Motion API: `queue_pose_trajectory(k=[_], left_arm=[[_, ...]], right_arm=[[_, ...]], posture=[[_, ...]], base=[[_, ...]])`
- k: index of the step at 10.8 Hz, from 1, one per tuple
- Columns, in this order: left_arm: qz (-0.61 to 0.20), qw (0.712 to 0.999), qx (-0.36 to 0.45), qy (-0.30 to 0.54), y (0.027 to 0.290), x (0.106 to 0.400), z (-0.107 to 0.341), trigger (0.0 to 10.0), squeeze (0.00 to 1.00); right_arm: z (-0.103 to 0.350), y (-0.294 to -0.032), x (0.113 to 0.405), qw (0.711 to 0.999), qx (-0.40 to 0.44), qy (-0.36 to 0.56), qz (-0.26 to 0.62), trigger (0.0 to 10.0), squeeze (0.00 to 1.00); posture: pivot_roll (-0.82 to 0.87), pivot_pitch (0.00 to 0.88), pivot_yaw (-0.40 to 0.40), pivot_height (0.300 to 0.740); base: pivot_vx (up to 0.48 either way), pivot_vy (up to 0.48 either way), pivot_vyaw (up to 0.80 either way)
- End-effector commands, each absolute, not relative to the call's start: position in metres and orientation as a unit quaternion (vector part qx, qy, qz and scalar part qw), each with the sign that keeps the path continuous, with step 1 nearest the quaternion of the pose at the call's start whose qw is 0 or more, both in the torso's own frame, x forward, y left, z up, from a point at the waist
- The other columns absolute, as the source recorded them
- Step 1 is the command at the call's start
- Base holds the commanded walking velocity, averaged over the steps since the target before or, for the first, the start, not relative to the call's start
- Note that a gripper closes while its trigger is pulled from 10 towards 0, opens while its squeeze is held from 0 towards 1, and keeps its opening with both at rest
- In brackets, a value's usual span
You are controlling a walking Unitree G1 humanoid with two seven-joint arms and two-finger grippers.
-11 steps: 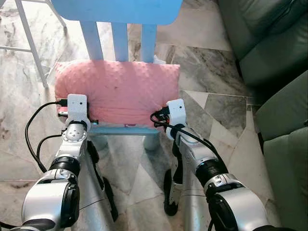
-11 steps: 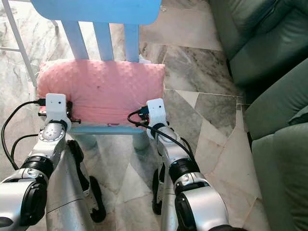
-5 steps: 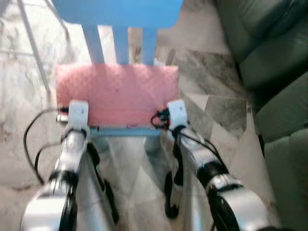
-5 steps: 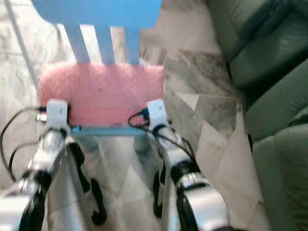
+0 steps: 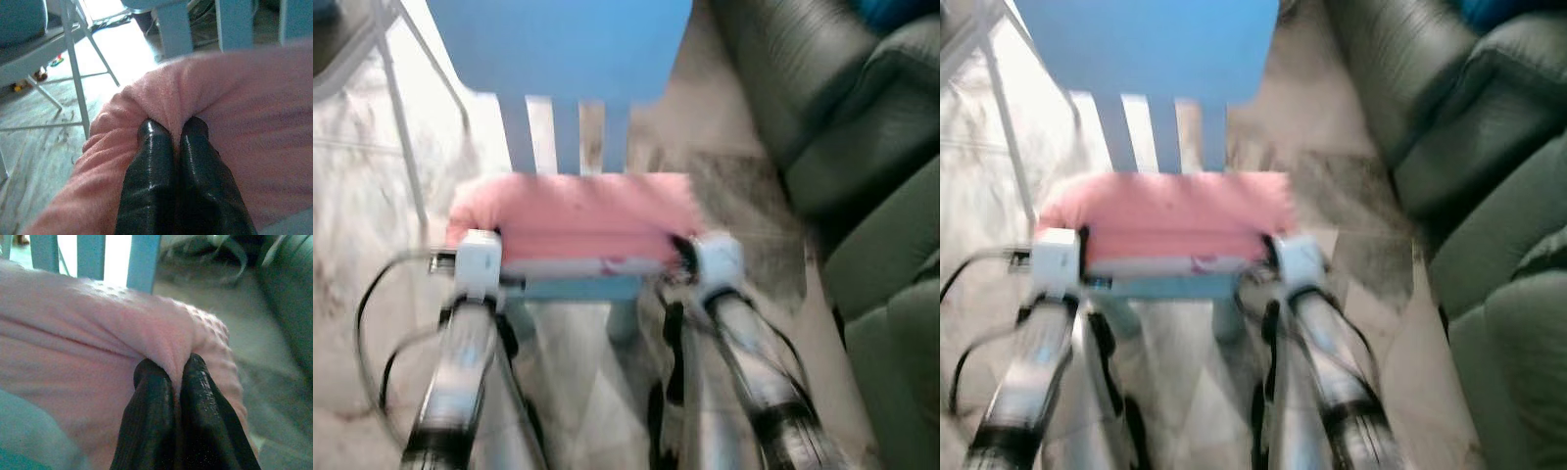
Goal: Move the pillow to the sofa
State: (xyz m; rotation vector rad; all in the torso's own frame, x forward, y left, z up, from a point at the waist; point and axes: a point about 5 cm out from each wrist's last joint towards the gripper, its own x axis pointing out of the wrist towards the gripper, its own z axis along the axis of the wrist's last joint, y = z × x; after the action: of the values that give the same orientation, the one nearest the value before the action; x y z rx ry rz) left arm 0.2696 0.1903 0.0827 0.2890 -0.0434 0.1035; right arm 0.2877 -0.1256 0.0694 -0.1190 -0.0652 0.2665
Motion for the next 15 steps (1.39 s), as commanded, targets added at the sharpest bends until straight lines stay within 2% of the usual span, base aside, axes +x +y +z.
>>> queue_pose_trajectory(k=[1,3,4,5,6,9,15], left_arm=[[0.090,0.985,0.150,-0.010,0.208,0.256,0.084,0.0,0.00],[0.088,0.986,0.144,0.000,0.201,0.247,0.079,0.0,0.00],[0.083,0.987,0.136,-0.001,0.195,0.245,0.084,0.0,0.00],[0.073,0.989,0.129,0.001,0.190,0.246,0.087,9.5,0.00],[0.069,0.991,0.118,0.003,0.186,0.248,0.088,10.0,0.00],[0.057,0.992,0.109,0.007,0.176,0.253,0.091,10.0,0.00],[0.067,0.991,0.119,0.001,0.176,0.256,0.097,10.0,0.00]], right_arm=[[0.076,-0.156,0.277,0.994,-0.072,-0.054,0.067,0.0,0.00],[0.075,-0.157,0.260,0.995,-0.068,-0.044,0.053,0.0,0.00],[0.078,-0.158,0.255,0.996,-0.066,-0.047,0.049,0.5,0.00],[0.082,-0.160,0.254,0.995,-0.066,-0.044,0.053,10.0,0.00],[0.087,-0.164,0.256,0.994,-0.077,-0.053,0.060,10.0,0.00],[0.095,-0.166,0.260,0.995,-0.064,-0.045,0.059,10.0,0.00],[0.100,-0.164,0.258,0.995,-0.057,-0.041,0.064,10.0,0.00]], posture=[[0.03,0.033,-0.051,0.466],[0.01,0.020,-0.044,0.466],[0.01,0.020,-0.043,0.466],[0.00,0.022,-0.044,0.466],[-0.01,0.023,-0.045,0.466],[-0.02,0.022,-0.048,0.506],[-0.03,0.028,-0.045,0.601]], base=[[0.000,0.000,0.00],[0.000,0.000,0.00],[0.000,0.000,0.00],[0.000,0.000,0.00],[0.000,0.000,0.00],[0.000,0.000,0.00],[0.000,0.000,0.00]])
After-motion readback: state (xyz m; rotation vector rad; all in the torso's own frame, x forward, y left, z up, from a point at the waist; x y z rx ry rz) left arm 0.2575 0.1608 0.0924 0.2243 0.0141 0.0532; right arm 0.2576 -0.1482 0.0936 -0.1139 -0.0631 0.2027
